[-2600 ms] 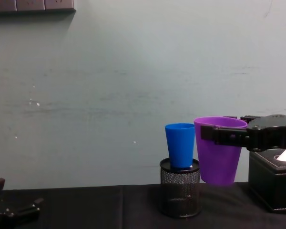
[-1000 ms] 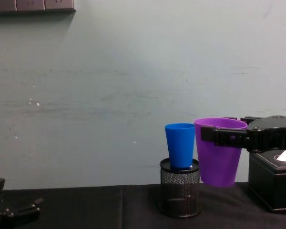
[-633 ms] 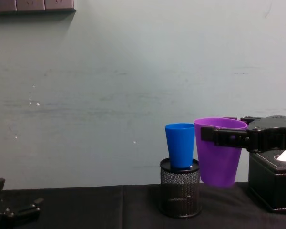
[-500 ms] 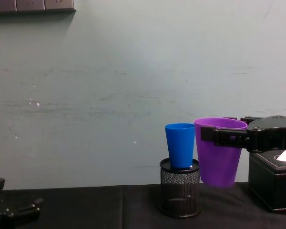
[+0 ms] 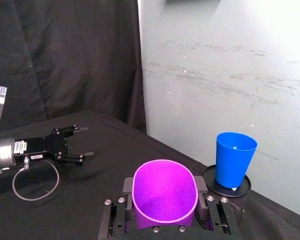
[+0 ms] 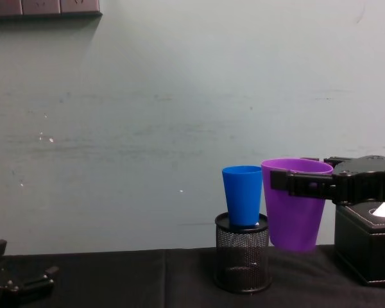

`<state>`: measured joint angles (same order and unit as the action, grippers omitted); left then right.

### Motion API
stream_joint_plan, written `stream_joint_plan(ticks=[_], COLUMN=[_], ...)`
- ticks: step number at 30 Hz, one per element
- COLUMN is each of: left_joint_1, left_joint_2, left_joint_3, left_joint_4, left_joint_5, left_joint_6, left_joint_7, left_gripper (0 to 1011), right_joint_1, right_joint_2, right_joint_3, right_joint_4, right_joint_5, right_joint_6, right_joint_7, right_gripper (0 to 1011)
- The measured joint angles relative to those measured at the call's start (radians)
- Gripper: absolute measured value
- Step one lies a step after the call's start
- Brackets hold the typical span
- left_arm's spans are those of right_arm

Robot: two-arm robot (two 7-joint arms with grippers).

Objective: Pick up one cup with a gripper and tap it against the other cup.

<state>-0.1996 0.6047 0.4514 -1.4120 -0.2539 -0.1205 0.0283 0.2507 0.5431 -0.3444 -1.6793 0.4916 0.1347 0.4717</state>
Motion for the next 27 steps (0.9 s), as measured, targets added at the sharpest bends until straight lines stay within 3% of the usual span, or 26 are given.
stream_joint_plan(ticks=[12, 17, 22, 27], left_joint_1=[0.0, 0.0, 0.0, 0.0], left_joint_2=[0.0, 0.0, 0.0, 0.0], left_joint_3=[0.0, 0.0, 0.0, 0.0], left_joint_4=[0.0, 0.0, 0.0, 0.0], left_joint_5=[0.0, 0.0, 0.0, 0.0], left_joint_6=[0.0, 0.0, 0.0, 0.0], left_joint_7=[0.0, 0.0, 0.0, 0.0], left_gripper=[1000, 1000, 1000, 1000], right_joint_1=[0.0, 0.007, 0.033, 0.087], right_joint_2=[0.0, 0.002, -0.015, -0.059], right_joint_3=[0.0, -0.016, -0.032, -0.053], right_joint_4=[0.0, 0.005, 0.038, 0.112], right_joint_5=[0.0, -0.007, -0.013, -0.029], right_joint_6=[0.0, -0.003, 0.007, 0.022], right_joint_7=[0.0, -0.005, -0.019, -0.043], right_gripper=[720, 720, 720, 720])
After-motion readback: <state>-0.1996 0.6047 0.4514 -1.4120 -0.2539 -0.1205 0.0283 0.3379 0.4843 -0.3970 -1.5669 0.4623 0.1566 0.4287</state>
